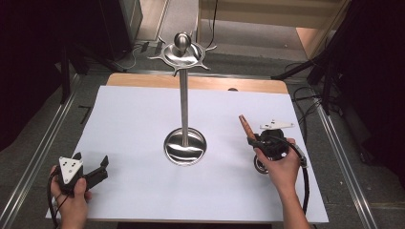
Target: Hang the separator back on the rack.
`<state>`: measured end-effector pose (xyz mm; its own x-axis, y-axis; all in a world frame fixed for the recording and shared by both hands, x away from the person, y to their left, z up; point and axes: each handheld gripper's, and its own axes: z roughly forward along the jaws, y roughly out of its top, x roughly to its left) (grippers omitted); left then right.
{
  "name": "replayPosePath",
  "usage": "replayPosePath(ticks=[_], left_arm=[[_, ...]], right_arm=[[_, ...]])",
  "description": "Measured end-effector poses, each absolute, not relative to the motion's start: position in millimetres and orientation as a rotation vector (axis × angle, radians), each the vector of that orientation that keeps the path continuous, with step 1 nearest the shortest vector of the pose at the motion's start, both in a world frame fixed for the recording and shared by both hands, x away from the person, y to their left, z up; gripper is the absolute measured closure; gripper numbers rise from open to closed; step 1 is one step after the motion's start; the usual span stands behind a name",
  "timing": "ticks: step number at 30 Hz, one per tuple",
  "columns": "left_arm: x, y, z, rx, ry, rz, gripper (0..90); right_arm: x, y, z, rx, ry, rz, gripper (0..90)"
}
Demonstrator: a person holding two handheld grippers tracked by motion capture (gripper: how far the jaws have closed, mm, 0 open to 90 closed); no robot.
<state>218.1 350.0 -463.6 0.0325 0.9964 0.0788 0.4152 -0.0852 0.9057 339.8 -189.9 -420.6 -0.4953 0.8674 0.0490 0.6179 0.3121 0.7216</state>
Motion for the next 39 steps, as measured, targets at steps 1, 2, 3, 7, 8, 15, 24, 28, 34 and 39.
replayPosePath(ticks=[1,2,3,7,8,15,24,28,34,39], left_arm=[[218.1,350.1,-463.5,1.594,1.467,1.025,14.2],[218.1,350.1,-463.5,1.594,1.466,1.025,14.2],[218.1,350.0,-463.5,1.594,1.466,1.025,14.2],[218.1,350.0,-463.6,1.593,1.466,1.026,14.2],[218.1,350.1,-463.5,1.594,1.466,1.025,14.2],[218.0,350.1,-463.5,1.594,1.466,1.025,14.2],[218.0,350.0,-463.6,1.592,1.465,1.026,14.2],[218.0,350.1,-463.5,1.592,1.465,1.024,14.2],[218.0,350.1,-463.5,1.593,1.466,1.024,14.2],[218.0,350.0,-463.5,1.593,1.465,1.024,14.2]], right_arm=[[338.0,-188.6,-418.3,1.322,2.230,1.012,69.9],[336.6,-187.3,-416.1,1.310,2.225,1.030,69.8],[334.9,-185.8,-413.7,1.305,2.215,1.048,69.8],[330.0,-181.4,-407.1,1.278,2.189,1.097,69.8],[326.2,-178.2,-402.1,1.262,2.169,1.140,69.9],[314.1,-167.2,-386.7,1.181,2.109,1.277,69.9],[298.6,-153.8,-367.9,1.067,1.987,1.464,69.8],[296.8,-148.9,-364.8,1.031,1.935,1.539,69.8],[294.8,-143.1,-360.9,0.957,1.859,1.631,69.8],[293.1,-138.9,-354.0,0.921,1.817,1.679,69.8]])
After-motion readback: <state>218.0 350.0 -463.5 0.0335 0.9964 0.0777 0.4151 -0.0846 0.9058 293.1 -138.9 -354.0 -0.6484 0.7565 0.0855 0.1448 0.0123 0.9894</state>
